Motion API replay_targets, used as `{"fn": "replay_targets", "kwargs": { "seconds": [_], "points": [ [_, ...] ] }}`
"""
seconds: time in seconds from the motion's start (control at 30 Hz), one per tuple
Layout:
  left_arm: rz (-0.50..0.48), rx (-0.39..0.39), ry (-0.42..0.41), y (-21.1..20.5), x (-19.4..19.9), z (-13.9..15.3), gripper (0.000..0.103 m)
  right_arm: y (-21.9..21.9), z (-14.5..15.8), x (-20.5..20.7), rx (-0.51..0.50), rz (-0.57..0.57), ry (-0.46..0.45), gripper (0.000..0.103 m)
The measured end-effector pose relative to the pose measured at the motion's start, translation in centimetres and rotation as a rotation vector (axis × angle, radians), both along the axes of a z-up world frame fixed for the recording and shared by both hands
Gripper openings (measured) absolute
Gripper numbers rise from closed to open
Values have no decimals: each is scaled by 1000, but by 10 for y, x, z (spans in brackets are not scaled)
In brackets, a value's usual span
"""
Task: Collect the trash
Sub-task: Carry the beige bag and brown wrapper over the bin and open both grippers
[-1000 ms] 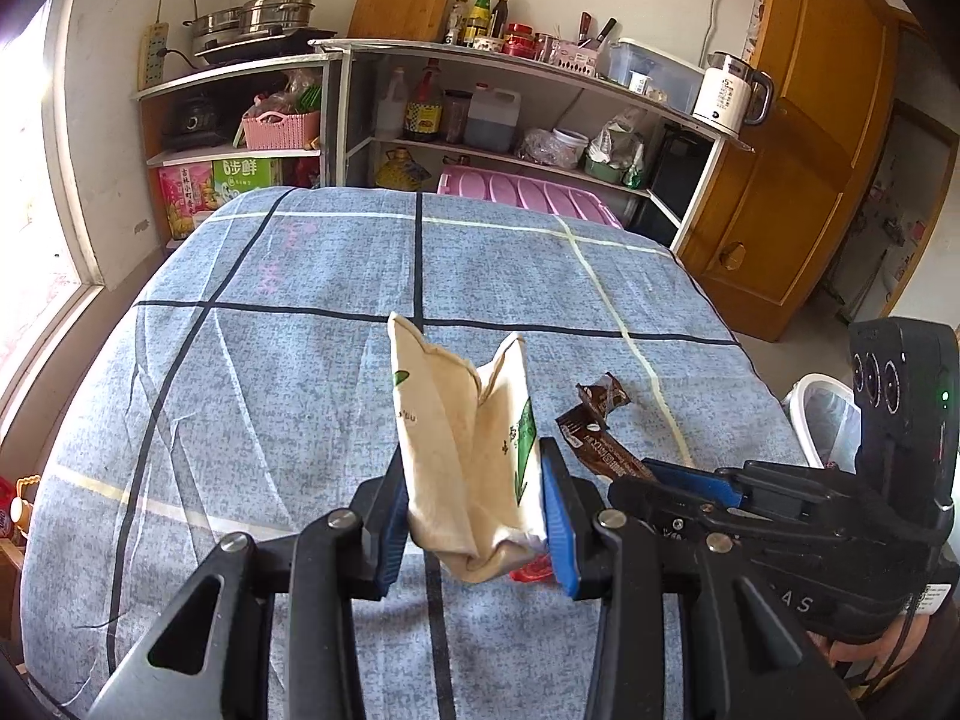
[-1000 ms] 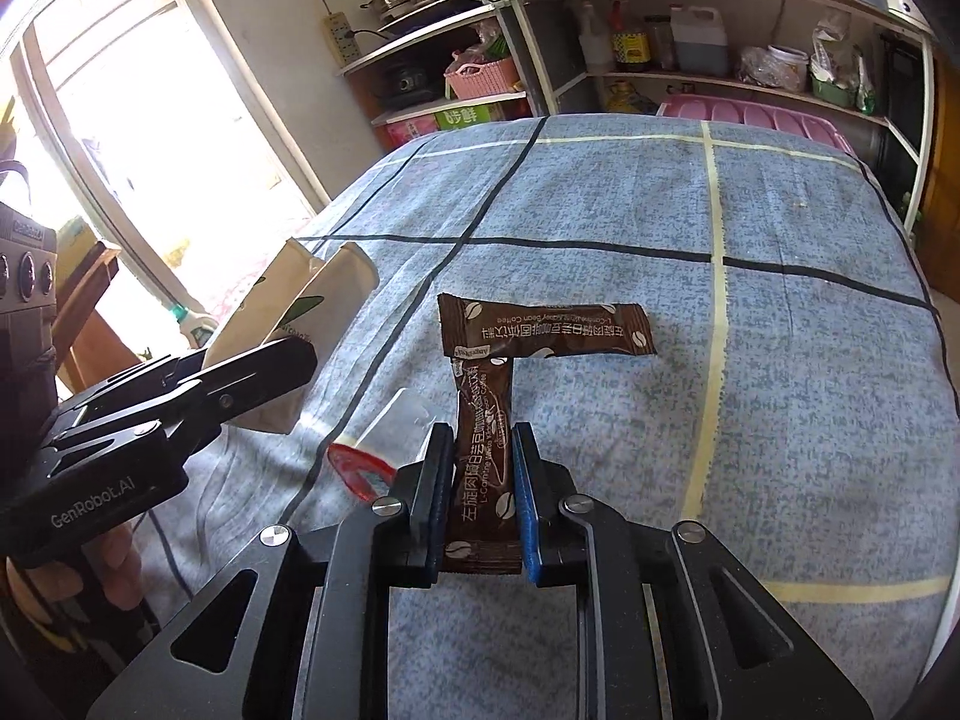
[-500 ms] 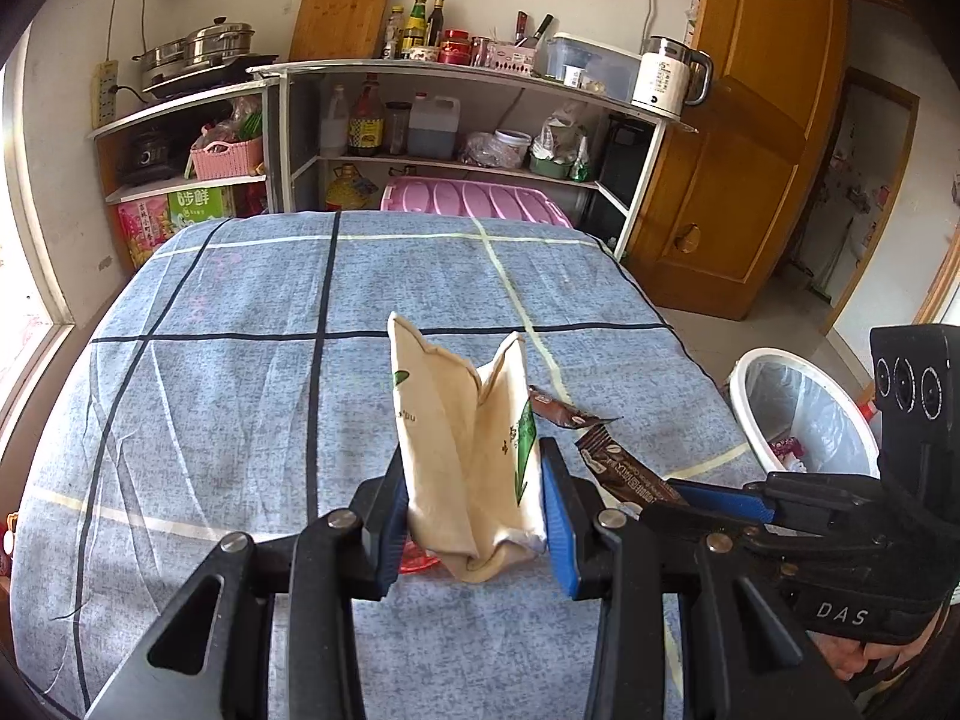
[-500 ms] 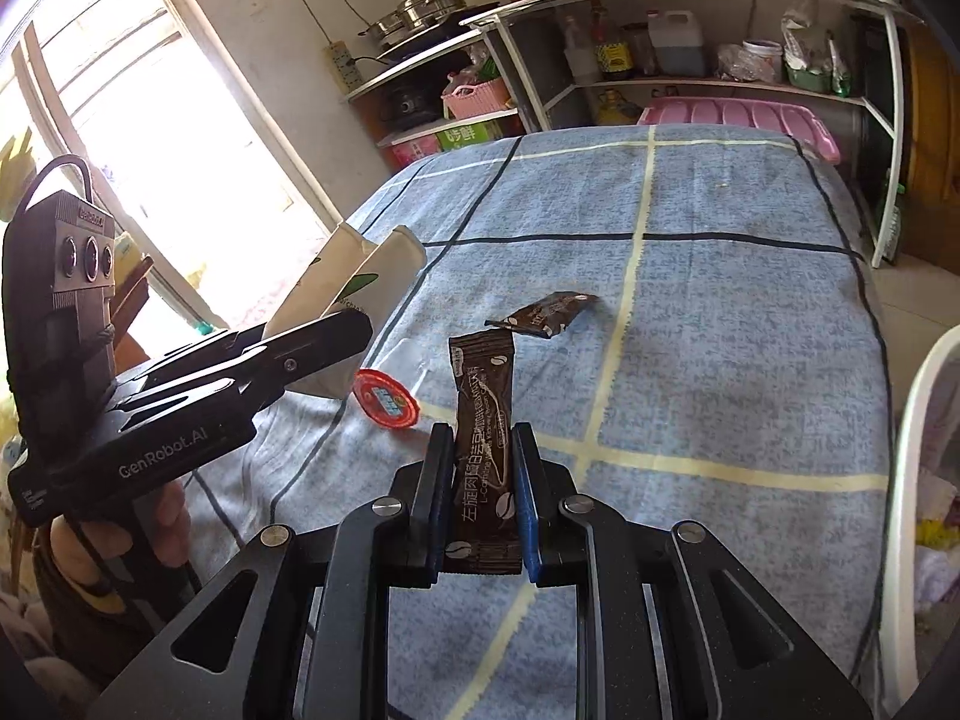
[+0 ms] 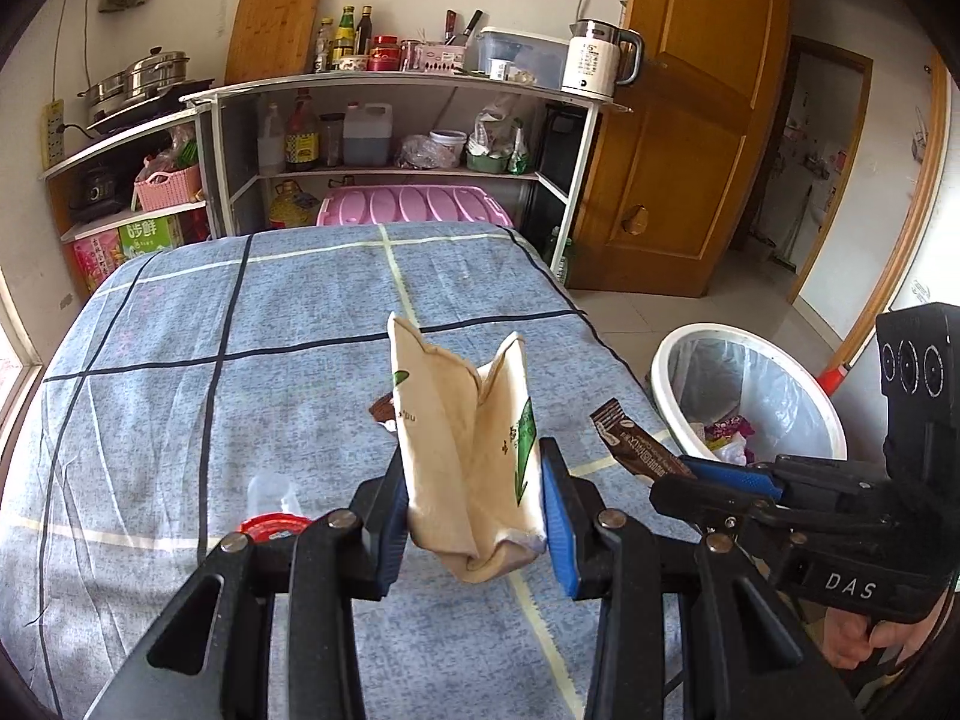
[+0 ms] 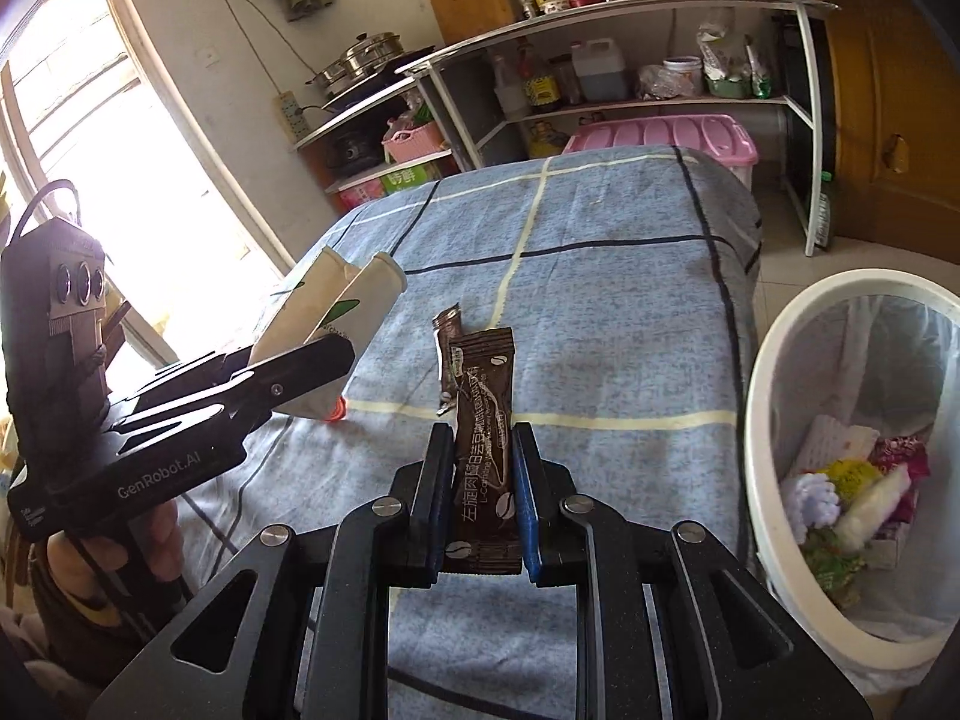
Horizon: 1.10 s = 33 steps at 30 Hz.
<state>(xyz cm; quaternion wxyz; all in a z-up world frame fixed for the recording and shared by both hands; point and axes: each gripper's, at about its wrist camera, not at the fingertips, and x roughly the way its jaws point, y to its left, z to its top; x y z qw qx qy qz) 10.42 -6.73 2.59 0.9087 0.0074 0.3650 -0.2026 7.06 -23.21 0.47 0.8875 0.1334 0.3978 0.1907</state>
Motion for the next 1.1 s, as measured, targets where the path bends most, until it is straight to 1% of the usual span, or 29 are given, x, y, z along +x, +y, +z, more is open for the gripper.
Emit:
{"fn": "replay_targets", "kwargs": {
  "seconds": [0.33, 0.63, 0.77, 0.87, 0.93, 1.0, 1.1],
  "points": [
    [-121, 16, -23, -68, -5, 9, 40, -52, 17, -19, -60, -150, -52, 20],
    [-216, 25, -24, -125, -4, 11, 40, -107, 20, -32, -123, -302, -63, 20],
    [-251, 33, -16, -151, -3, 6, 41, -129, 17, -35, -162, -371, -55, 20],
    [-273, 42, -6, -168, -4, 1, 41, -144, 11, -37, -170, -406, -39, 20],
    [-292, 50, 9, -181, -5, -3, 41, -149, 8, -37, -203, -435, -26, 20],
    [-303, 52, 29, -190, -4, -9, 41, -157, 3, -37, -215, -450, -11, 20],
    [-311, 67, 34, -201, -4, -16, 41, -168, -3, -37, -220, -468, 5, 20]
  ]
}}
